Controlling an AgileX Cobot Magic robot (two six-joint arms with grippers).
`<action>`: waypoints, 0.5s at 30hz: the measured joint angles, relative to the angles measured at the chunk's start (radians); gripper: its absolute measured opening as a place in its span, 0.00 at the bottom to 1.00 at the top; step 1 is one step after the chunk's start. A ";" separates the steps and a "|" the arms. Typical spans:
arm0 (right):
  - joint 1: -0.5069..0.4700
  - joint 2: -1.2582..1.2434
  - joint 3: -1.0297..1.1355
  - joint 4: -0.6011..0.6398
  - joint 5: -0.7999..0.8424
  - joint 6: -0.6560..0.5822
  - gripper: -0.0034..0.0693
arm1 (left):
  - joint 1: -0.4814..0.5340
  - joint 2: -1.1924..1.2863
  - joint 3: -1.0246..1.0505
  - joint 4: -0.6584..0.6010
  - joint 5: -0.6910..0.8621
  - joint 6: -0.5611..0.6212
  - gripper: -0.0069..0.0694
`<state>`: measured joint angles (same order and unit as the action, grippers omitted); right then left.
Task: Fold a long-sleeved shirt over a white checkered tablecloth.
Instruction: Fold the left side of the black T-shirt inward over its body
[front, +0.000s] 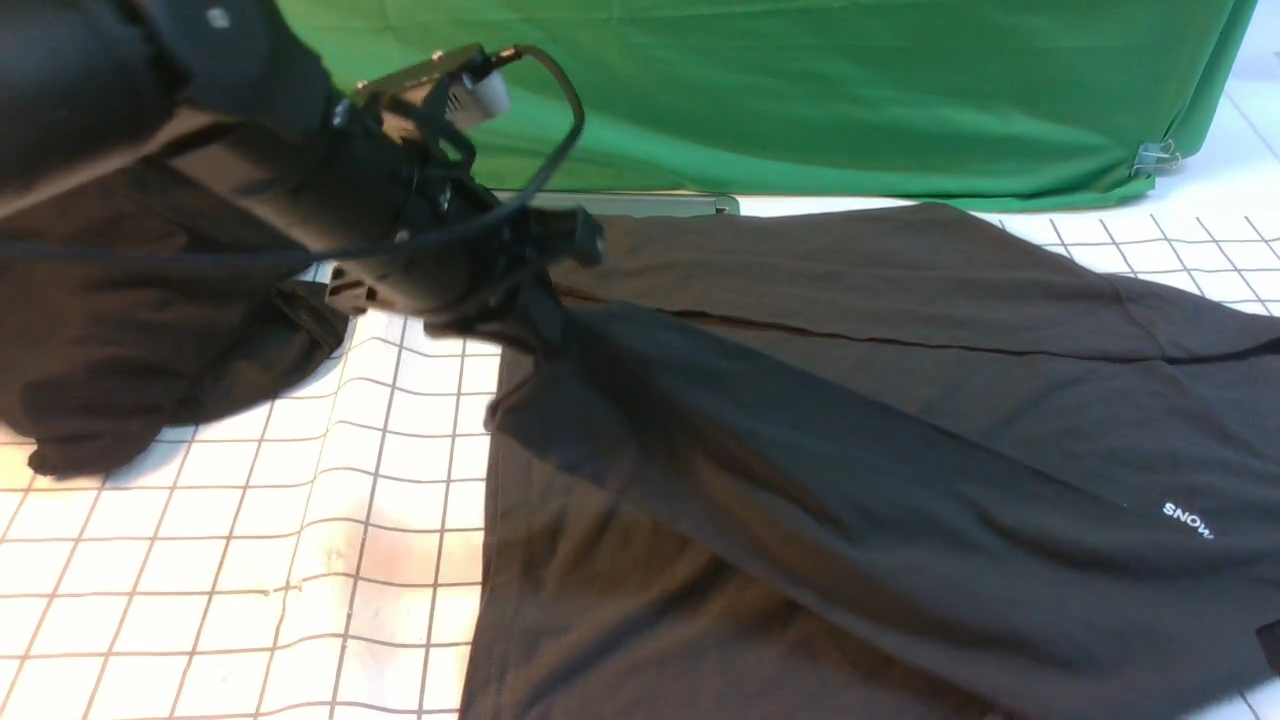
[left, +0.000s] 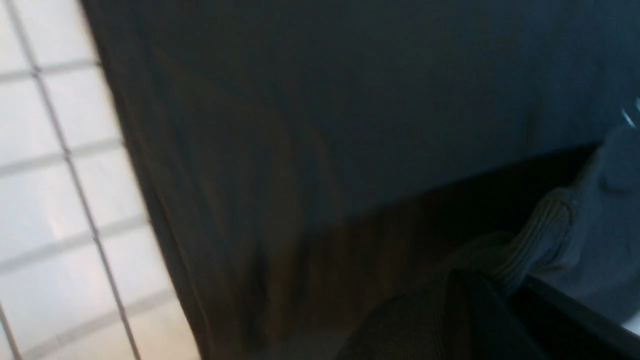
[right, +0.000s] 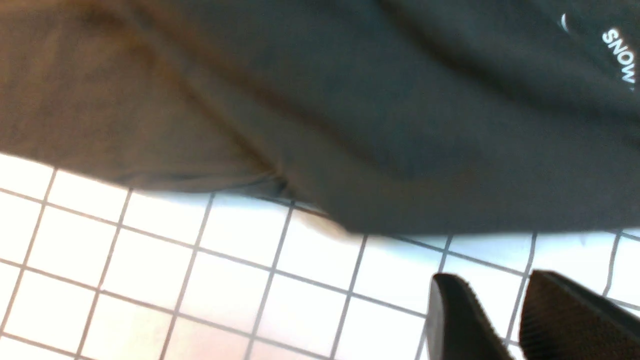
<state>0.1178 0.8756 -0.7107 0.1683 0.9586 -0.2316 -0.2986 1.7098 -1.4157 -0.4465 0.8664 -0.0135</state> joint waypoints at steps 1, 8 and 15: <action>0.000 0.000 0.000 0.000 0.000 0.000 0.32 | 0.013 0.033 -0.022 -0.008 -0.004 -0.003 0.12; 0.000 0.000 0.000 0.000 -0.010 0.000 0.33 | 0.070 0.255 -0.184 -0.027 -0.039 -0.010 0.12; 0.000 0.000 0.000 0.001 -0.014 0.000 0.33 | 0.084 0.425 -0.332 -0.019 -0.057 -0.058 0.21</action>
<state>0.1178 0.8756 -0.7107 0.1692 0.9451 -0.2316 -0.2145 2.1347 -1.7473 -0.4658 0.8097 -0.0711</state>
